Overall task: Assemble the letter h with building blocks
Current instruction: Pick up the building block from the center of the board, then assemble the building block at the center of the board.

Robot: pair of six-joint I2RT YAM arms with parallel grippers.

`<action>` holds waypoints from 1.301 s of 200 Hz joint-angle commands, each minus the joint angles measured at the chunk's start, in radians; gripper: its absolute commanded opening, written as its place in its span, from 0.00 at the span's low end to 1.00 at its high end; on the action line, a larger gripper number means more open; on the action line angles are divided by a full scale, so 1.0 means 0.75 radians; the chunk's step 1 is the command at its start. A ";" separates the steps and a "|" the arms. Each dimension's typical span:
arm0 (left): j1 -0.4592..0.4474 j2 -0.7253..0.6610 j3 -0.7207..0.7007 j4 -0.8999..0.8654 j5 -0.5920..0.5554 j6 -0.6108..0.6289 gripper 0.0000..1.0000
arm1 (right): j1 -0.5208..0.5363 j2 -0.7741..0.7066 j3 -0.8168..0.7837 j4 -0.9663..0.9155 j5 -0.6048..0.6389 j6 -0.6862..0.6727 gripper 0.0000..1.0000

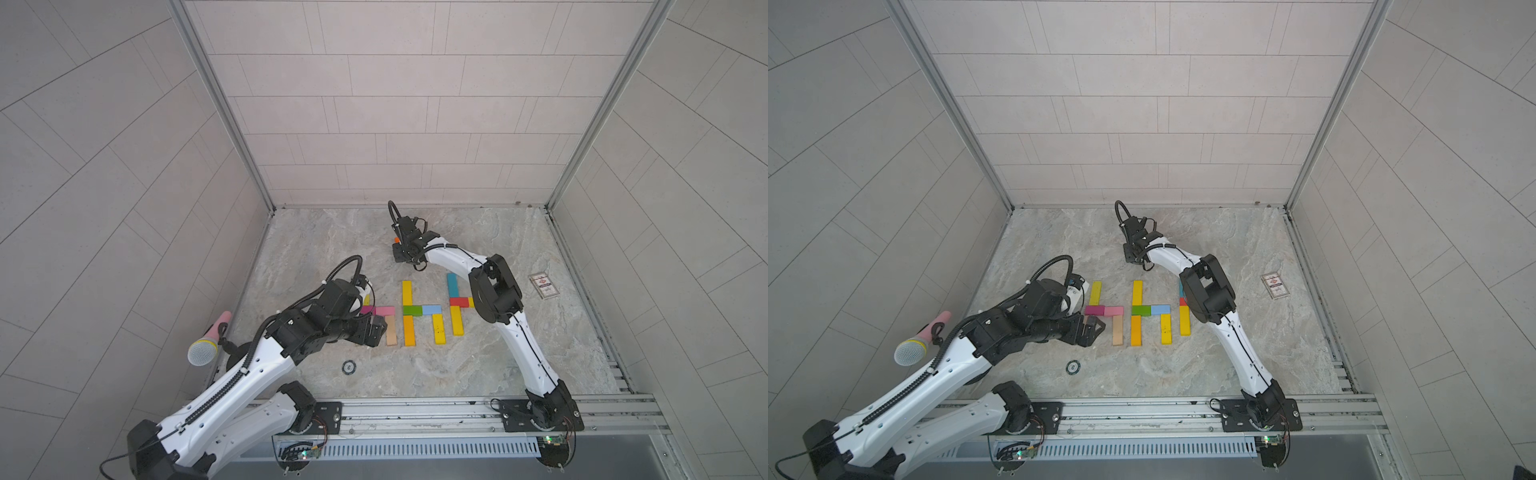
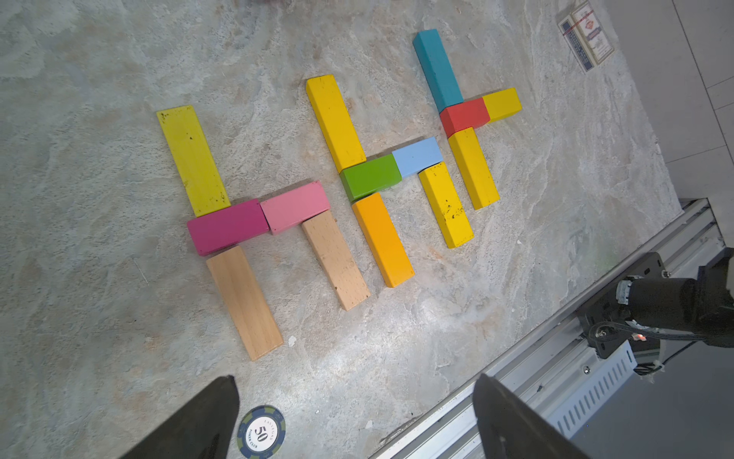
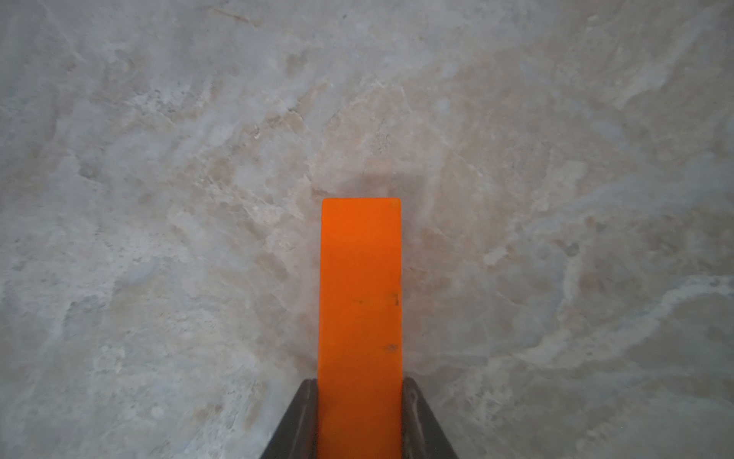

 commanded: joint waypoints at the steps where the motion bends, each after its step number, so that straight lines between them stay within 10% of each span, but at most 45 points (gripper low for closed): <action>1: 0.014 -0.018 0.035 -0.002 0.005 0.018 1.00 | -0.002 -0.226 -0.130 0.106 -0.029 -0.045 0.21; 109: 0.016 -0.018 0.030 0.012 0.041 0.015 1.00 | 0.018 -1.387 -1.347 0.062 0.015 0.073 0.21; 181: 0.015 -0.026 0.027 0.015 0.046 0.015 1.00 | 0.030 -2.117 -1.734 -0.325 0.116 0.196 0.21; 260: 0.015 -0.017 0.028 0.012 0.034 0.015 1.00 | 0.058 -2.192 -1.878 -0.433 0.154 0.345 0.21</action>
